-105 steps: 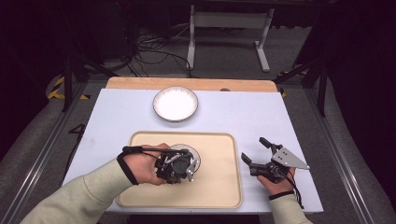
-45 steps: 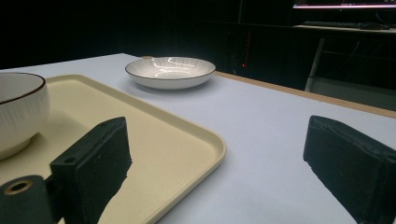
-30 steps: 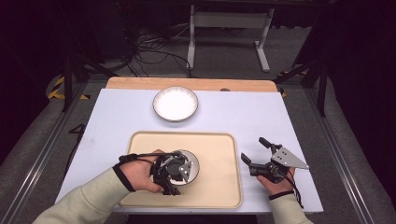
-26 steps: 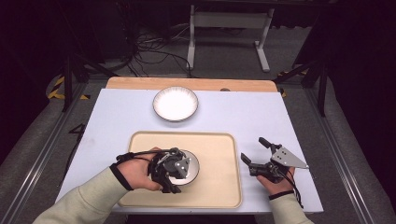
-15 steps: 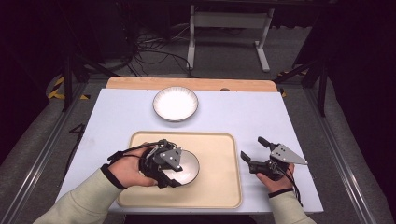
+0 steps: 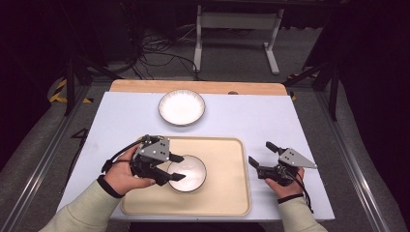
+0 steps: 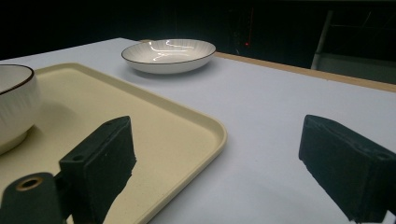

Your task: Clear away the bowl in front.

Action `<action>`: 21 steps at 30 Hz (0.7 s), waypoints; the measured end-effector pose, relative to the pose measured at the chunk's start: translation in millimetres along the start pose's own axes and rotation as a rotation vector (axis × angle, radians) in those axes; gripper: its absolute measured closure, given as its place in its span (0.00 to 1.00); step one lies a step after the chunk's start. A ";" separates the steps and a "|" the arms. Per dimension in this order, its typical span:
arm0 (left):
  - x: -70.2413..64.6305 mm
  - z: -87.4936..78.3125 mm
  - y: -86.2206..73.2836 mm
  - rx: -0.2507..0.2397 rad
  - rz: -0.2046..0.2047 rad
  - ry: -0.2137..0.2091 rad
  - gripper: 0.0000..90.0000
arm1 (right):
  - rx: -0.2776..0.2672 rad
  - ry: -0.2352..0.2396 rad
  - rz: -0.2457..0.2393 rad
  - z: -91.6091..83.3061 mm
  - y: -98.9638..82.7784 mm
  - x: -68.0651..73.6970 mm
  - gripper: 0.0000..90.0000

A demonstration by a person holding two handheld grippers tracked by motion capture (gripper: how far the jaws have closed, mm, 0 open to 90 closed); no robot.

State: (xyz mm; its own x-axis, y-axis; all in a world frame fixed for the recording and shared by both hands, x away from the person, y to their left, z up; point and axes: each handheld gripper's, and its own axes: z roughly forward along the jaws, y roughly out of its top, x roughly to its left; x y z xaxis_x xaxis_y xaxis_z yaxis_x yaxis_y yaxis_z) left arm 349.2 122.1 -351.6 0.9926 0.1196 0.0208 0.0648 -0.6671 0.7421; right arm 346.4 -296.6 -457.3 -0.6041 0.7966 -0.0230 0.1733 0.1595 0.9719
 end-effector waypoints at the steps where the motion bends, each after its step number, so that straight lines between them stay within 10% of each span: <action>1: 0.3 -0.8 -1.3 -0.010 -0.011 0.006 0.52 | 0.001 0.001 0.006 -0.2 0.0 -0.3 0.12; 21: 0.9 -11.9 -26.3 -0.208 -0.137 0.144 0.47 | -0.008 0.014 0.005 -0.9 -0.3 -0.7 0.13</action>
State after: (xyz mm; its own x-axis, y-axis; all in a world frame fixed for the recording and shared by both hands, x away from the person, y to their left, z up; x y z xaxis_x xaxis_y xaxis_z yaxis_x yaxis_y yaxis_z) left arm 347.2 148.6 -363.2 0.9502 0.3116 -0.0051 0.1602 -0.4744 0.8656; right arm 346.1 -297.7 -457.4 -0.6144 0.7889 -0.0146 0.1704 0.1507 0.9738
